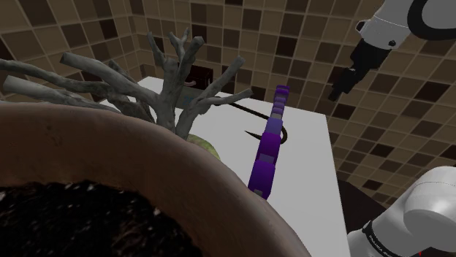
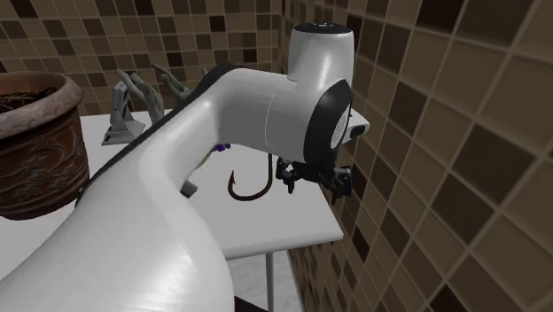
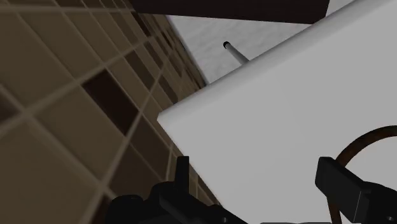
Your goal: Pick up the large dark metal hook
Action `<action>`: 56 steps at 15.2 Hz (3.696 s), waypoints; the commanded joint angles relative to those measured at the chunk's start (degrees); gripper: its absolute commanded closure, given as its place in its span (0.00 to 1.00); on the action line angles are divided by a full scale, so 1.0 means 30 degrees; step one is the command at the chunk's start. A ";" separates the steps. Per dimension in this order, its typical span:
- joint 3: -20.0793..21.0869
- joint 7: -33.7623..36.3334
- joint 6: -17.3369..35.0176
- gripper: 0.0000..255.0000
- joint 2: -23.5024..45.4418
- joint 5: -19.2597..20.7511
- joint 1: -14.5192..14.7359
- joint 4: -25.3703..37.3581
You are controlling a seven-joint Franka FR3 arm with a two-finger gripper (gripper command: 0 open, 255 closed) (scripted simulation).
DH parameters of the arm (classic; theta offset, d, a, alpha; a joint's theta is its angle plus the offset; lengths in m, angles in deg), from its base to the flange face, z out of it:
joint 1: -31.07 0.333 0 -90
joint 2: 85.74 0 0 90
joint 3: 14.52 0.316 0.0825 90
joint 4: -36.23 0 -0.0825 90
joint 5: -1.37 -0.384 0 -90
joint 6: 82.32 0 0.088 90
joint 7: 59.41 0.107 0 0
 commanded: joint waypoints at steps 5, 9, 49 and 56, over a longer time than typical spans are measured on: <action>0.0575 -0.0259 0.1174 0.00 0.2537 -0.0495 0.0848 0.0993; 0.1165 -0.0552 0.2111 0.00 0.5092 -0.0910 0.1610 0.2249; 0.2912 -0.1287 0.3070 1.00 1.2117 -0.1431 0.3377 0.7345; 0.2894 -0.1238 0.1486 1.00 1.2202 -0.1402 0.3363 0.9015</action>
